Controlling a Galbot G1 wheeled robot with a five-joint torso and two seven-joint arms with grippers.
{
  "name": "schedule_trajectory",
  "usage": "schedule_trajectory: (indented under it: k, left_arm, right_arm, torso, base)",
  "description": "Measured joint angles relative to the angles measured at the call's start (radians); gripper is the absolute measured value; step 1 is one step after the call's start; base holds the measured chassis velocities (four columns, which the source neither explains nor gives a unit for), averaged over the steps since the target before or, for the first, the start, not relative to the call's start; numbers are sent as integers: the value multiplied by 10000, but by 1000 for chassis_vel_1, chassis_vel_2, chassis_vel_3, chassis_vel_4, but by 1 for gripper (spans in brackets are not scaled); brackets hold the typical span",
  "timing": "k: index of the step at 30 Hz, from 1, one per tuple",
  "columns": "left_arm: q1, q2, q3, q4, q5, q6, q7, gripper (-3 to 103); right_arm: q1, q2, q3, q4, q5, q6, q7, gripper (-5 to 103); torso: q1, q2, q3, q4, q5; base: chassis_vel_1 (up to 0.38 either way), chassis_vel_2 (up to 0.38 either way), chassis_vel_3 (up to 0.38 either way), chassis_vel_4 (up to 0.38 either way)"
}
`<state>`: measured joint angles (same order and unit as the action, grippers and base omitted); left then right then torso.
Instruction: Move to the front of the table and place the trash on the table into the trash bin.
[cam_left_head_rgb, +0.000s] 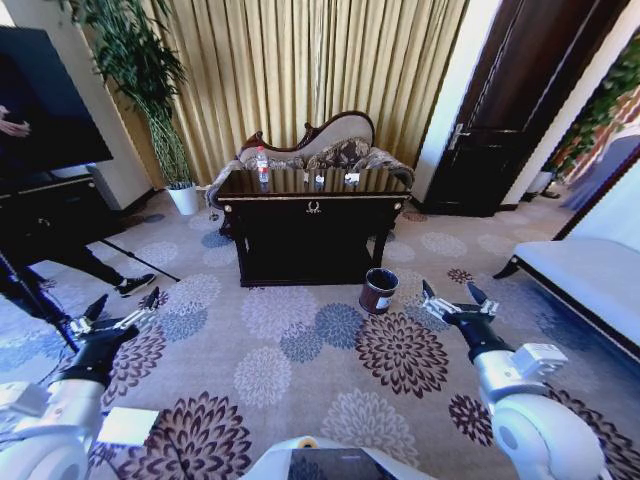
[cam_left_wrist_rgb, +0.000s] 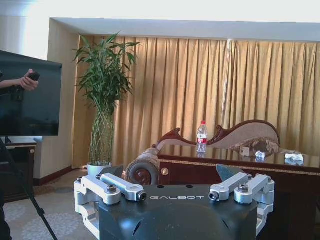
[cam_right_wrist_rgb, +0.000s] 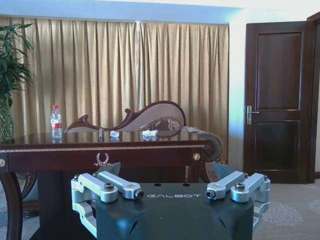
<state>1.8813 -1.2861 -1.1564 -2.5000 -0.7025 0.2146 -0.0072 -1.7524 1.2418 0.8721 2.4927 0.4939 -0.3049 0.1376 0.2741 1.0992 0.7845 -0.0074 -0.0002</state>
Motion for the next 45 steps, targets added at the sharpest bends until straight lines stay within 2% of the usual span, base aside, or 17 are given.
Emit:
schedule_trajectory:
  k: [11, 45]
  left_arm:
    - [25, -18, -145, 0, 10, 237, -4, 100]
    - [33, -28, -148, 0, 15, 263, -4, 100]
  right_arm:
    - [-37, 6, 29, 45, -196, -74, -20, 100]
    - [-41, 6, 38, 60, -202, -109, -22, 100]
  torso:
    - [0, 1, 0, 0, 0]
    - [0, 1, 0, 0, 0]
  base:
    - [0, 0, 0, 0]
    - [0, 0, 0, 0]
